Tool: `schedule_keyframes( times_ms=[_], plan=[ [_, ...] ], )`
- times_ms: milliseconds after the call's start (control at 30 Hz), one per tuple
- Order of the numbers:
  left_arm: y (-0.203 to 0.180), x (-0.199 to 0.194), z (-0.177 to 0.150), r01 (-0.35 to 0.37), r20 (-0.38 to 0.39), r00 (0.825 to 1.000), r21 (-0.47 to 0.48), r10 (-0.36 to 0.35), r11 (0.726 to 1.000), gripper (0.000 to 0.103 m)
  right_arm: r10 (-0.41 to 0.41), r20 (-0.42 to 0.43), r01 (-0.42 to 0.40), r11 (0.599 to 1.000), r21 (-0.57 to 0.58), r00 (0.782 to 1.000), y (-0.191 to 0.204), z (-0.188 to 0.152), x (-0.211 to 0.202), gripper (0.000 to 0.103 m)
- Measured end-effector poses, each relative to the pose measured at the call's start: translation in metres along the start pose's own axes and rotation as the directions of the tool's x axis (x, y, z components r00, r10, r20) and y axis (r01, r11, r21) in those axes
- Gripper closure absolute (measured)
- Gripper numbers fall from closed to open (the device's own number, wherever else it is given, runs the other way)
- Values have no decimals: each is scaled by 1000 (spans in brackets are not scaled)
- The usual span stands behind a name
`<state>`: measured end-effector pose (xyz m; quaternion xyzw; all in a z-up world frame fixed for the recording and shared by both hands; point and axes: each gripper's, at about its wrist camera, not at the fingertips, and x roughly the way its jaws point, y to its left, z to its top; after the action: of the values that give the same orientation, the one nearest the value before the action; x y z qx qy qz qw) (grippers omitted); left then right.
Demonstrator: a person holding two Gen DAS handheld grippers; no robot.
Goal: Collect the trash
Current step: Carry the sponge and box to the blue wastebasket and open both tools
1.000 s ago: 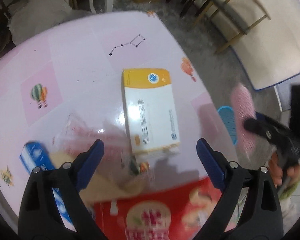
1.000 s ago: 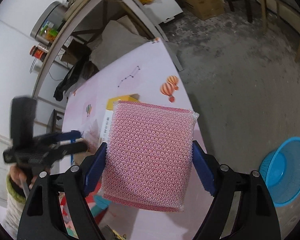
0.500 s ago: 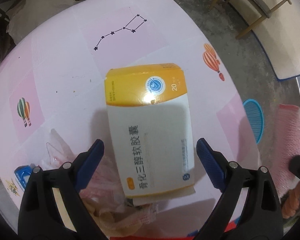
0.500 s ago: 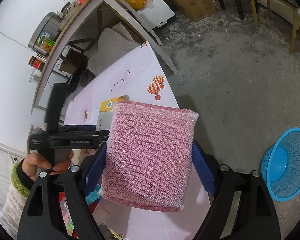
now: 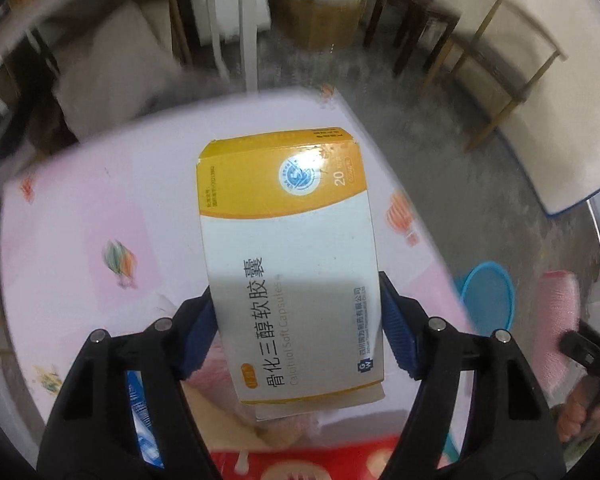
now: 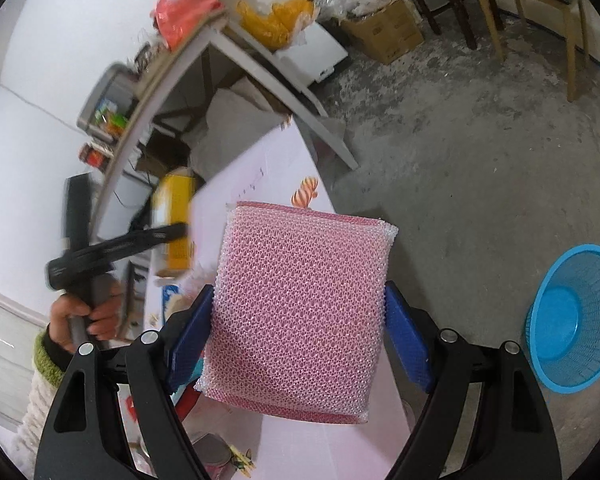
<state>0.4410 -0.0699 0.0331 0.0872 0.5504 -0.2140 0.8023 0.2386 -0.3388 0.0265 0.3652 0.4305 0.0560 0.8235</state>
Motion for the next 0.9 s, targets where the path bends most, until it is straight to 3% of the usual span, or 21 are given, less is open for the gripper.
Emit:
schedule_keyframes(
  times_ms=[100, 233, 333, 367, 433, 533, 700, 800, 833, 900],
  plan=[
    [-31, -63, -6, 38, 107, 993, 59, -44, 998, 34, 11, 52, -13, 999, 36, 999, -14, -4, -28, 24],
    [-89, -100, -22, 186, 84, 977, 113, -196, 976, 34, -5, 146, -11, 994, 109, 989, -48, -23, -81, 24],
    [-144, -99, -42, 349, -13, 937, 132, -350, 928, 34, -54, 197, 16, 982, 189, 979, -86, -48, -117, 24],
    [-165, -91, -49, 401, -52, 916, 124, -398, 908, 34, -80, 204, 33, 974, 224, 976, -101, -58, -125, 24],
    [-203, -71, -66, 464, -123, 884, 119, -450, 878, 34, -131, 198, 65, 949, 307, 971, -133, -79, -137, 24],
    [-263, -25, -91, 501, -218, 856, 130, -468, 856, 34, -169, 187, 74, 901, 427, 968, -184, -110, -147, 24],
    [-332, 53, -124, 437, -343, 863, 140, -370, 889, 34, -219, 165, 93, 825, 557, 962, -250, -140, -156, 23],
    [-366, 76, -120, 453, -353, 851, 116, -390, 884, 33, -249, 170, 107, 806, 582, 954, -274, -134, -158, 21],
    [-370, 78, -121, 463, -346, 847, 111, -403, 879, 32, -238, 197, 84, 812, 578, 951, -286, -126, -160, 15],
    [-394, 92, -108, 465, -322, 853, 114, -410, 878, 14, -226, 223, 65, 827, 559, 948, -313, -108, -156, 6]
  ],
)
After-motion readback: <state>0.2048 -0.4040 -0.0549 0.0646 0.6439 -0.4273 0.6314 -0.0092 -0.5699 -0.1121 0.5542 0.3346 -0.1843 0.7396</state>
